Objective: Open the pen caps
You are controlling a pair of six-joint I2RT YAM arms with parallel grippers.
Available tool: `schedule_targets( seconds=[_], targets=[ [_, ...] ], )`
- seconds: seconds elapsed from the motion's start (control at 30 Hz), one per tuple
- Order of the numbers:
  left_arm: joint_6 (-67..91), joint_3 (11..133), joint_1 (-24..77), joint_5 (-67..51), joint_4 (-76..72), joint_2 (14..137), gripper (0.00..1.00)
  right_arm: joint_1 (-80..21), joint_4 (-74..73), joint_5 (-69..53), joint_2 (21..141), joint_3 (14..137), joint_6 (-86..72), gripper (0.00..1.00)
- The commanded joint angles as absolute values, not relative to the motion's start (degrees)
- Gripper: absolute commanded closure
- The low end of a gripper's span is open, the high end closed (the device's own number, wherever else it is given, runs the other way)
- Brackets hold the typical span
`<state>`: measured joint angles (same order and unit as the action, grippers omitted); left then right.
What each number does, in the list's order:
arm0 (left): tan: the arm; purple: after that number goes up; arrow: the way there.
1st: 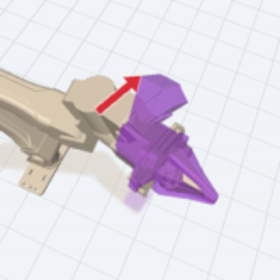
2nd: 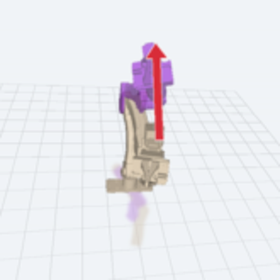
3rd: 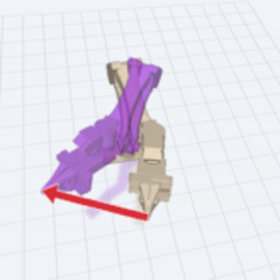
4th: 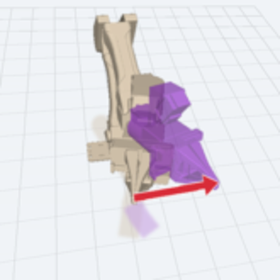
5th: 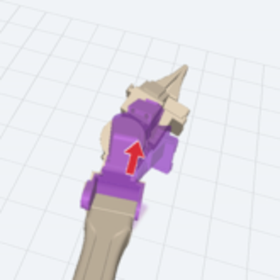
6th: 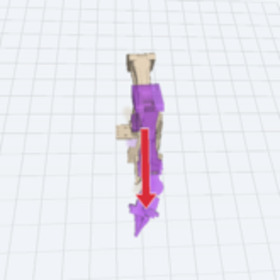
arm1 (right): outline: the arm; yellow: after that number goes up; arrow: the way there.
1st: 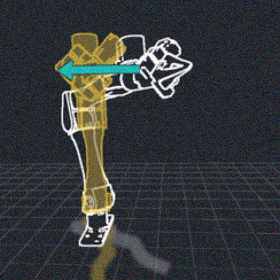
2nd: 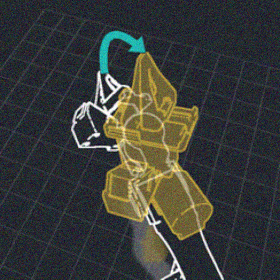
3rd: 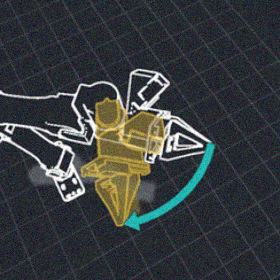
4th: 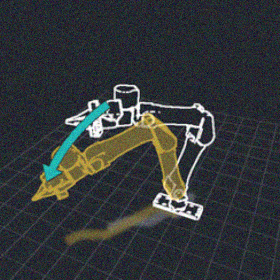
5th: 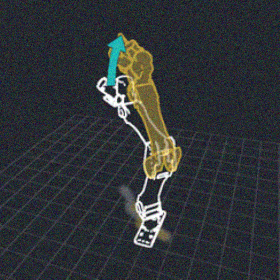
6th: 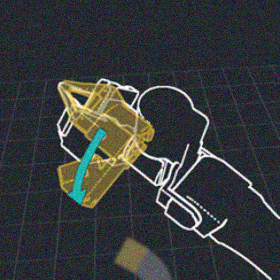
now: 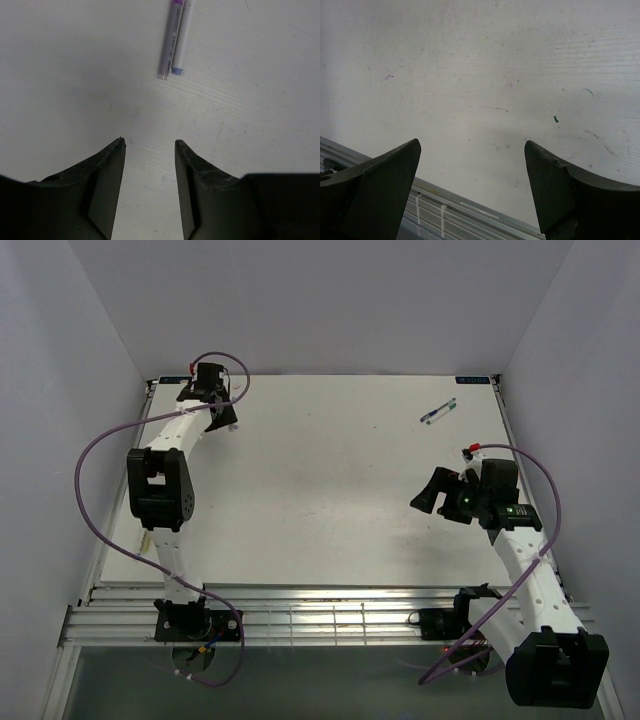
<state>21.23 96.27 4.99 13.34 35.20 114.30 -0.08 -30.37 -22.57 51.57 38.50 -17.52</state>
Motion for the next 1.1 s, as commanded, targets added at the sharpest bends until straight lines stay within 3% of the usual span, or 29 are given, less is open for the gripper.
schedule_targets(
  seconds=[0.0, 0.5, 1.07],
  targets=[
    [19.16, 101.50, 3.87, 13.80, 32.27, 116.88, 0.47, 0.09, -27.25, -24.00, 52.20, 41.92, -15.39, 0.10],
    [14.33, 110.91, 2.64, 8.97, 25.49, 128.49, 0.47, 0.09, -25.40, -26.01, 54.32, 42.28, -14.85, 0.10],
    [12.48, 109.34, 2.29, 10.72, 20.04, 131.04, 0.53, 0.09, -24.35, -26.81, 54.58, 41.57, -14.59, 0.10]
  ],
)
